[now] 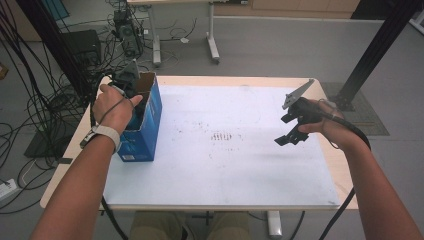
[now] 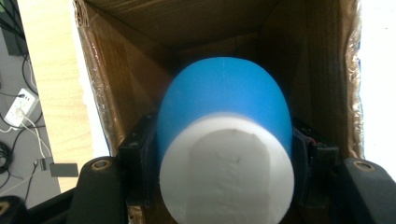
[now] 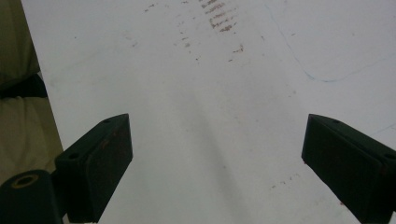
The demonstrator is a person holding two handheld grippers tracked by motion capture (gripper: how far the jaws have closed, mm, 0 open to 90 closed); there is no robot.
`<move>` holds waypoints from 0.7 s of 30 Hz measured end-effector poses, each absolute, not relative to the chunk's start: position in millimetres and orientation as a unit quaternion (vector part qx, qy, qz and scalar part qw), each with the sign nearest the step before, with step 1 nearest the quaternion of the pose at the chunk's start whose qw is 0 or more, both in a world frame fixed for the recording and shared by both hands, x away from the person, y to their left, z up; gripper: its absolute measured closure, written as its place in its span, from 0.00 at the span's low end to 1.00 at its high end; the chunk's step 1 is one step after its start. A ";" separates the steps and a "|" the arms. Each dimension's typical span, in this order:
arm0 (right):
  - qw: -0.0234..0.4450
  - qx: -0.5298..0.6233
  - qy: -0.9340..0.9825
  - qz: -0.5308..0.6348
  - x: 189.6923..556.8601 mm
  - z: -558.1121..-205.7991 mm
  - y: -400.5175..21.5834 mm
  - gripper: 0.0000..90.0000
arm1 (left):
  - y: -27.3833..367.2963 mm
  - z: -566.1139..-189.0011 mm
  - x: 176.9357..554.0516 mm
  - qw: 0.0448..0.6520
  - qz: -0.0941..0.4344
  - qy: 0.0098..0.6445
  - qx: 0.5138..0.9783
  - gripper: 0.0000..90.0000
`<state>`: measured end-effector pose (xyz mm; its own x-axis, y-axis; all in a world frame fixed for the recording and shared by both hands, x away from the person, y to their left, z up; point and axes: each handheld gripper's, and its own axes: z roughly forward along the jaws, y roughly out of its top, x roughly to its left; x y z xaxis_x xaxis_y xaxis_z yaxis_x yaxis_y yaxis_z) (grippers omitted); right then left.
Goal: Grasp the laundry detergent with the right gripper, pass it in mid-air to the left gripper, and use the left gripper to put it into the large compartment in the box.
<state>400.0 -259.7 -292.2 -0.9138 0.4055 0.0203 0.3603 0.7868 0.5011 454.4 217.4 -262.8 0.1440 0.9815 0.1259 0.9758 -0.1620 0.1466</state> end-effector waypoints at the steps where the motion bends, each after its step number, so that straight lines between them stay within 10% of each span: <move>1: 0.044 0.203 0.944 0.256 399.9 -292.1 -259.4 0.10 | 217.3 -263.0 454.3 0.015 0.096 0.647 0.756 0.42; 21: 0.046 0.203 0.944 0.256 398.0 -291.4 -260.5 0.10 | 216.5 -263.0 453.6 0.011 0.096 0.649 0.755 0.41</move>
